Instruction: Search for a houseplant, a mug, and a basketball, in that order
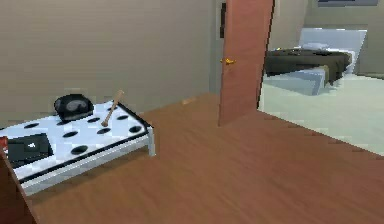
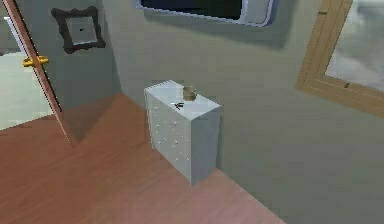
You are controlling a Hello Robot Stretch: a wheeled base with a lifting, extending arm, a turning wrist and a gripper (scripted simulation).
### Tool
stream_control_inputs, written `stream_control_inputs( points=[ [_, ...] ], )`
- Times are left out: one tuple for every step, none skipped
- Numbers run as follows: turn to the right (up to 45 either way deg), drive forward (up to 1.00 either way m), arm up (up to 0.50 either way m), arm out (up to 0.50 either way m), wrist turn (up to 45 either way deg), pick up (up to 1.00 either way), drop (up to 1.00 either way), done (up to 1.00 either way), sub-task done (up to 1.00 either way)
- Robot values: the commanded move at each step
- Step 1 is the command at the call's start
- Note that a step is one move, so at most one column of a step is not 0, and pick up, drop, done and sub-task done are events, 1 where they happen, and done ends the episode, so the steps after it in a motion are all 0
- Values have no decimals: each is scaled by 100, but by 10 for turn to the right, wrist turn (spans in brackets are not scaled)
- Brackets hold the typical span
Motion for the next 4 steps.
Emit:
stream_control_inputs(
  points=[
    [-150,0,0,0,0,0,0,0,0],
    [0,40,0,0,0,0,0,0,0],
    [450,0,0,0,0,0,0,0,0],
    [120,0,0,0,0,0,0,0,0]
  ],
)
